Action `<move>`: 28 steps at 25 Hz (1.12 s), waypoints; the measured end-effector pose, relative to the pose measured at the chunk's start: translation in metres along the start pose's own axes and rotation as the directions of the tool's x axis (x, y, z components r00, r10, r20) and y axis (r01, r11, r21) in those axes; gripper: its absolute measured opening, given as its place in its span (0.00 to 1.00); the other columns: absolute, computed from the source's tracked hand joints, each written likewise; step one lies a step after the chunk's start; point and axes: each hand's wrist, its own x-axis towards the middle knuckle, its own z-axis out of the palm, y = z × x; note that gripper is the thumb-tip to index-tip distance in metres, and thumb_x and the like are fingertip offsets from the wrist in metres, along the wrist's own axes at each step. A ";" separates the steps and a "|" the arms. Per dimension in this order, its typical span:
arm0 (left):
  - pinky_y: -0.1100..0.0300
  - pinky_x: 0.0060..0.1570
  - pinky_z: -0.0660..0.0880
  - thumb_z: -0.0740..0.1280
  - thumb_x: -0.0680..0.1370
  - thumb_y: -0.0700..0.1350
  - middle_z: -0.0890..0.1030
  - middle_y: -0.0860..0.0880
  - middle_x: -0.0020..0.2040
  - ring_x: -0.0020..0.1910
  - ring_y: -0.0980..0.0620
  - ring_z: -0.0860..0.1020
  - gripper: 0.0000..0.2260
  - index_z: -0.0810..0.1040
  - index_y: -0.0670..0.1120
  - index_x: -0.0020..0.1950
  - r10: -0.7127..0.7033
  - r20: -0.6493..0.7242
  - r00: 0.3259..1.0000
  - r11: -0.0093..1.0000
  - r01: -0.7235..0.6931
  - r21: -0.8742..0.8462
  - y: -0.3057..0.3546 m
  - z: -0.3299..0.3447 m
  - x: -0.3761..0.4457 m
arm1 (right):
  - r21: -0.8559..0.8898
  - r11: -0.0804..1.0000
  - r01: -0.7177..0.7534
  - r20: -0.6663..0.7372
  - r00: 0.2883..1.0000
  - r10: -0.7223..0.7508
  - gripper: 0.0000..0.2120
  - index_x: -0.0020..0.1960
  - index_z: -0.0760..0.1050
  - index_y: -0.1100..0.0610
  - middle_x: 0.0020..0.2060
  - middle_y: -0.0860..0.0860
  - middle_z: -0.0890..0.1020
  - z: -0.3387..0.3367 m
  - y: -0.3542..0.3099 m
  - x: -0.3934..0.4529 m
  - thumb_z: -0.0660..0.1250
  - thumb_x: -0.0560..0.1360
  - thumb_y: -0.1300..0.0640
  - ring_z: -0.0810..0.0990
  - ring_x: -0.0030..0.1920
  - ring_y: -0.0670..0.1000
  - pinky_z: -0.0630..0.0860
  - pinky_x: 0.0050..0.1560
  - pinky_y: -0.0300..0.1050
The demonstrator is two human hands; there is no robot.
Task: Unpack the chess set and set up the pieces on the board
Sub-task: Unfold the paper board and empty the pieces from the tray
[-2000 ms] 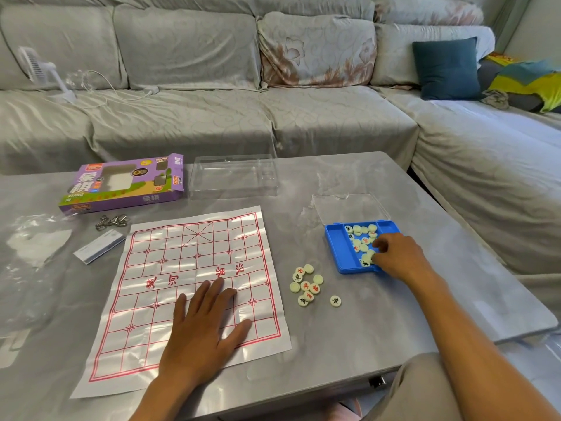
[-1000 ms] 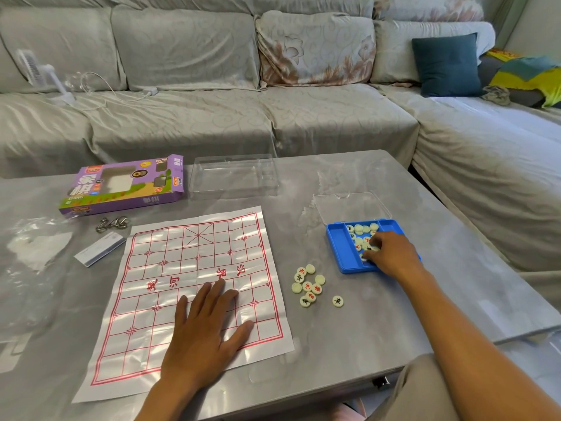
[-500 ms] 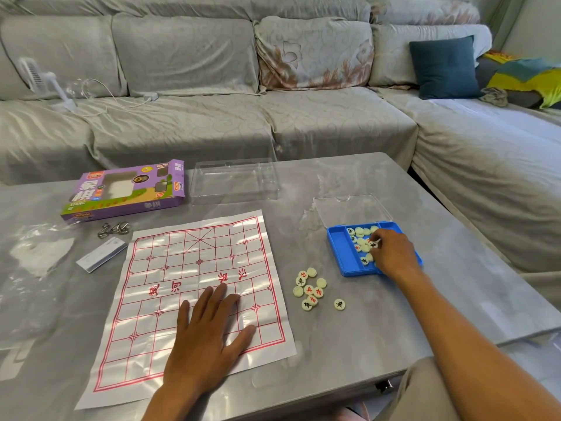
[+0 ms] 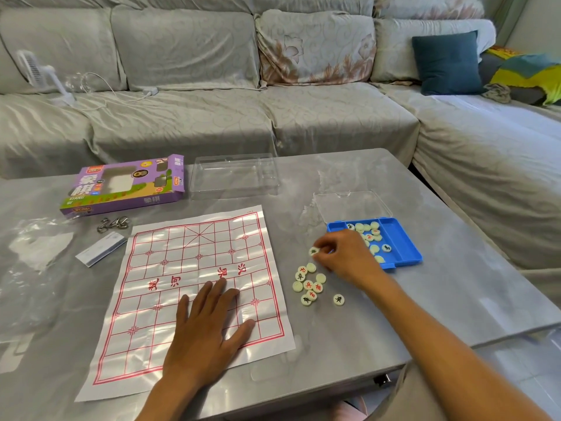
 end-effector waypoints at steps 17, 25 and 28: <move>0.39 0.73 0.49 0.42 0.72 0.75 0.54 0.56 0.77 0.77 0.50 0.53 0.35 0.61 0.61 0.73 -0.010 0.021 1.000 1.000 0.010 0.002 0.001 0.000 0.001 | -0.482 0.864 -0.149 0.133 0.962 0.240 0.22 0.67 0.70 0.48 0.65 0.53 0.72 -0.034 0.084 0.029 0.67 0.73 0.58 0.72 0.61 0.58 0.73 0.58 0.49; 0.41 0.74 0.43 0.38 0.70 0.77 0.49 0.58 0.77 0.77 0.52 0.48 0.38 0.58 0.62 0.74 -0.018 0.020 1.000 1.000 0.019 -0.017 0.003 -0.004 0.000 | -0.372 0.906 -0.201 -0.032 0.979 0.204 0.09 0.52 0.76 0.53 0.52 0.51 0.80 -0.032 0.087 0.026 0.68 0.73 0.63 0.77 0.51 0.51 0.75 0.50 0.43; 0.41 0.74 0.42 0.38 0.70 0.77 0.48 0.57 0.77 0.77 0.52 0.47 0.38 0.57 0.62 0.75 -0.018 0.038 0.999 1.000 0.019 -0.015 0.003 -0.004 0.000 | -0.332 0.908 -0.255 -0.098 0.967 0.236 0.07 0.44 0.79 0.55 0.47 0.51 0.81 -0.029 0.087 0.028 0.66 0.72 0.66 0.78 0.46 0.51 0.78 0.47 0.47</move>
